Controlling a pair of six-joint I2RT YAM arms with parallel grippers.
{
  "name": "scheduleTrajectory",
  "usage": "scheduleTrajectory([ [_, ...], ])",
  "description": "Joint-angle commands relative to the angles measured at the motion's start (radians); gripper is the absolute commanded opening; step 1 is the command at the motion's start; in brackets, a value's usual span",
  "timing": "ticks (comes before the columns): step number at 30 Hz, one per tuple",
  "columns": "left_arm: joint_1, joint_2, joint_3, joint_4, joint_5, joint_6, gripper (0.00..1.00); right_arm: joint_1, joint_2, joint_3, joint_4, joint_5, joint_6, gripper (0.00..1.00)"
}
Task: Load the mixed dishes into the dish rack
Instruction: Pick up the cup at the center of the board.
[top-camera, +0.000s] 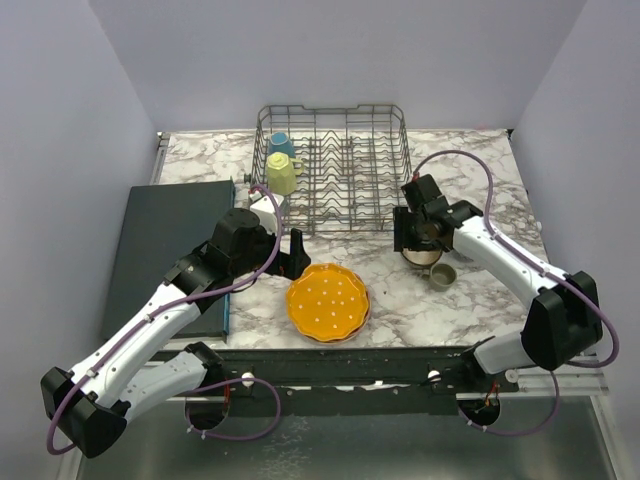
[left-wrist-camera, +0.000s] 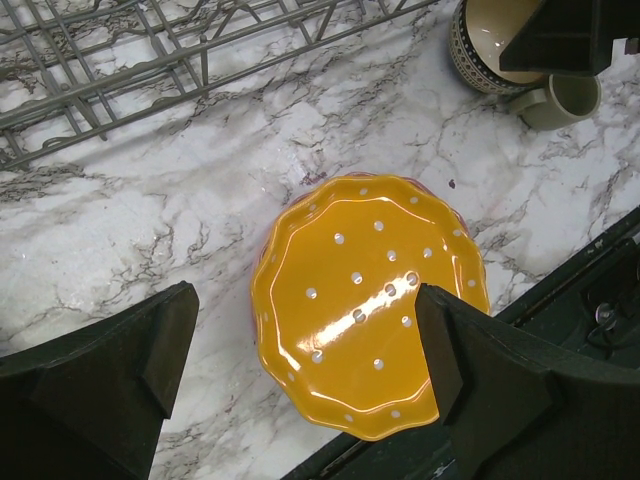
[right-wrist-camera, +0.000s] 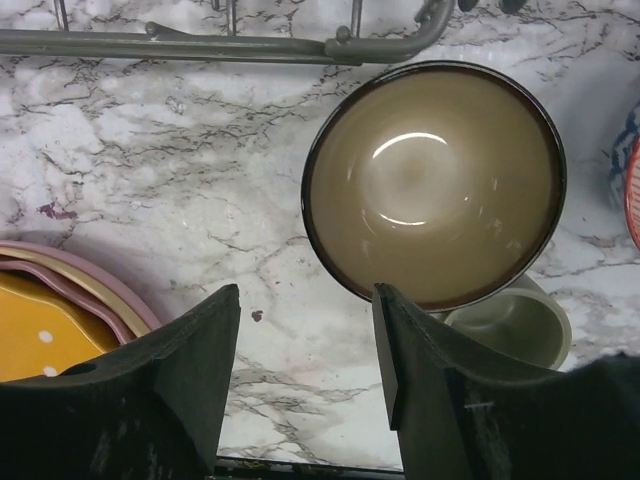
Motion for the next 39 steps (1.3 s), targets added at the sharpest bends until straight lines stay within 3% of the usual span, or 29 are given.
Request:
scheduleTrajectory([
  [1,-0.003,-0.007,-0.013,0.016,-0.029,-0.004,0.99,-0.007,0.041,0.039,0.043,-0.044,-0.02,0.6],
  [20,-0.004,-0.009,-0.01,0.008,-0.033,0.004,0.99,-0.006,0.15,0.051,0.048,0.066,-0.026,0.5],
  [39,-0.005,-0.043,-0.009,0.004,-0.028,-0.002,0.99,-0.006,-0.071,-0.059,-0.135,0.099,0.158,0.5],
])
